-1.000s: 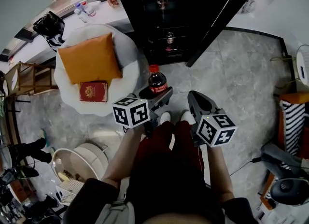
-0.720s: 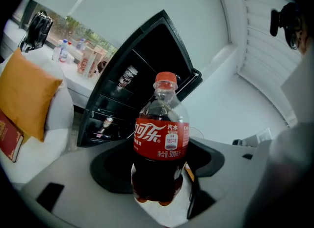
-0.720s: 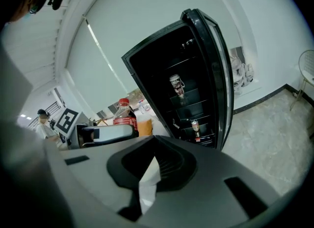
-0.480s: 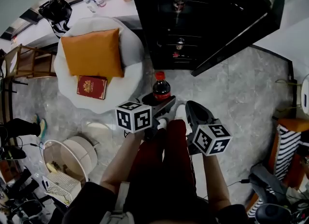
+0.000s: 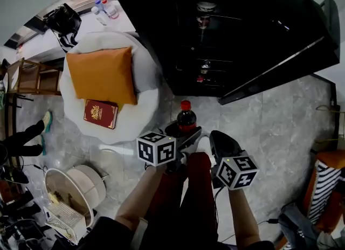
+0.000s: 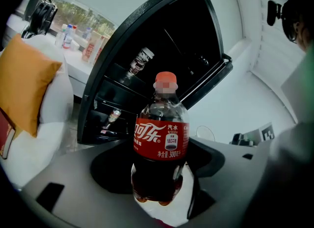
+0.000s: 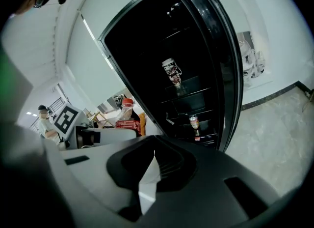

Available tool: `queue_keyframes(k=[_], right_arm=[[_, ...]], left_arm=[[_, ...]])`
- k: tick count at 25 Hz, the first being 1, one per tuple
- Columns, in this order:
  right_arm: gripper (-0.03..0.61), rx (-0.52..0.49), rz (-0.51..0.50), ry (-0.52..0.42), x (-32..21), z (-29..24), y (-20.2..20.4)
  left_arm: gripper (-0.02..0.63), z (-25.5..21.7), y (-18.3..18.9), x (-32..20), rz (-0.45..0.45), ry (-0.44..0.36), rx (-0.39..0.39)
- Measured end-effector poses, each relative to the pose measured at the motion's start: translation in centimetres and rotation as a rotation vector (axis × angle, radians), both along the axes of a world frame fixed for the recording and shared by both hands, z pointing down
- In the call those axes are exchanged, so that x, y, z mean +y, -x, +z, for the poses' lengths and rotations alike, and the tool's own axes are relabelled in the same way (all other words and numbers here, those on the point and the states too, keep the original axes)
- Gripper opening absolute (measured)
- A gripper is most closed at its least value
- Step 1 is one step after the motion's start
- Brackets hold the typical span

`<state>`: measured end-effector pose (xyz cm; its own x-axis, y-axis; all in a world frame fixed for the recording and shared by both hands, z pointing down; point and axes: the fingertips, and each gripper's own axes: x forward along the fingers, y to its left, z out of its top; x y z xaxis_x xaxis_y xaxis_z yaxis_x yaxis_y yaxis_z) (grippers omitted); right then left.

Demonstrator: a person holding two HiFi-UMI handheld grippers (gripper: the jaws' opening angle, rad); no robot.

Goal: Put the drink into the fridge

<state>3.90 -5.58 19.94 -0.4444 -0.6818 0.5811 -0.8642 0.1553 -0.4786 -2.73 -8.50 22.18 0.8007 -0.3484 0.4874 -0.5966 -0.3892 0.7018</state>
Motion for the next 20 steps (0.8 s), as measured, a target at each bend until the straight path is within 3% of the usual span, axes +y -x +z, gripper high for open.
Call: queue_keyframes(k=[13,20], right_arm=[[0.018,0.023,0.015,-0.049,-4.4,12.2,-3.6],[0.018,0.060,0.001,-0.109,-7.2,17.6,-4.9]], left_arm=[[0.319,13.0,-2.7,-4.9,-0.024,0.019,0.026],[0.319,17.6,-5.7,-8.2,0.029,-0.024,0.055]])
